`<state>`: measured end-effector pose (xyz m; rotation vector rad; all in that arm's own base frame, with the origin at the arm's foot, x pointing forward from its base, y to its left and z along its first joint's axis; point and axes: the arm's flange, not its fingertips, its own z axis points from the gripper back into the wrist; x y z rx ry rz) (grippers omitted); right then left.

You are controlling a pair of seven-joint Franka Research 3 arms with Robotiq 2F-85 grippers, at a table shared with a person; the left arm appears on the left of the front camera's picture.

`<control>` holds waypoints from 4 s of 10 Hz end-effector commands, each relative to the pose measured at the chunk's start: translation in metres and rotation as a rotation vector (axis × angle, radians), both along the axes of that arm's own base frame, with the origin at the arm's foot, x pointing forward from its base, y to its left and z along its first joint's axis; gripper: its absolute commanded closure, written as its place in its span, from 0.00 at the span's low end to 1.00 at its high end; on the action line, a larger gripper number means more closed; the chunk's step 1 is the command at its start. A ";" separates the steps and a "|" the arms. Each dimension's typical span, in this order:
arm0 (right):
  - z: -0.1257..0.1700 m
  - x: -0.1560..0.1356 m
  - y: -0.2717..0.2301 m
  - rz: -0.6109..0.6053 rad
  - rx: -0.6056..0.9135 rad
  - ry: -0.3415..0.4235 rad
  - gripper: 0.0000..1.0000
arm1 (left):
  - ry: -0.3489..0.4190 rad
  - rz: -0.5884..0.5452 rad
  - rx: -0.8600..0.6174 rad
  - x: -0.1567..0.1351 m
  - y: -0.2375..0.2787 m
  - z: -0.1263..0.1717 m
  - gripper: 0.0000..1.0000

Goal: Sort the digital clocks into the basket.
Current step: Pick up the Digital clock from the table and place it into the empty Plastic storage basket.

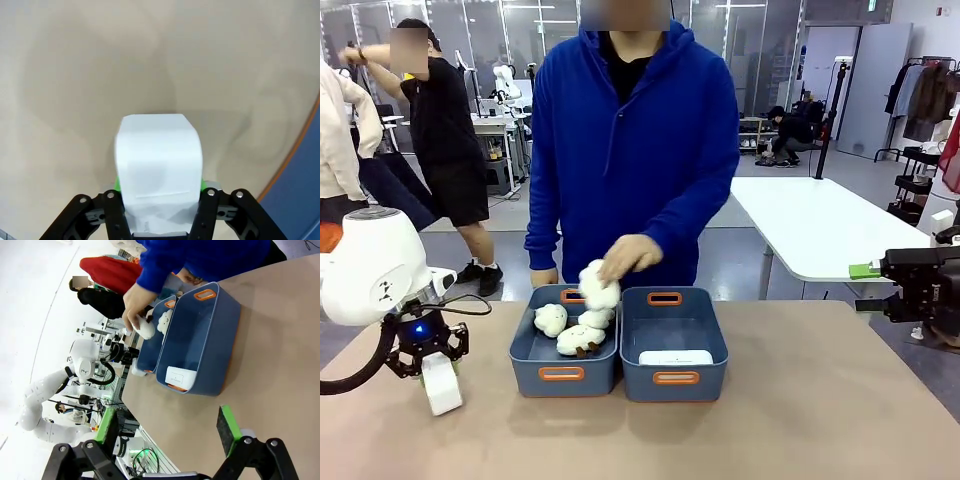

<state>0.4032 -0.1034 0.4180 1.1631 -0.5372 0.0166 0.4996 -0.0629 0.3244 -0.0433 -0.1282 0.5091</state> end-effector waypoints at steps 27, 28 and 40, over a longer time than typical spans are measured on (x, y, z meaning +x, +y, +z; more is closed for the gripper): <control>0.000 0.001 -0.003 0.015 -0.006 -0.009 0.00 | -0.950 -0.956 -0.321 0.021 -0.304 0.078 1.00; 0.000 0.001 -0.003 0.015 -0.006 -0.009 0.00 | -0.918 -0.908 -0.343 0.019 -0.303 0.074 1.00; 0.000 0.001 -0.003 0.015 -0.006 -0.009 0.00 | -0.852 -0.925 -0.341 0.016 -0.301 0.055 0.00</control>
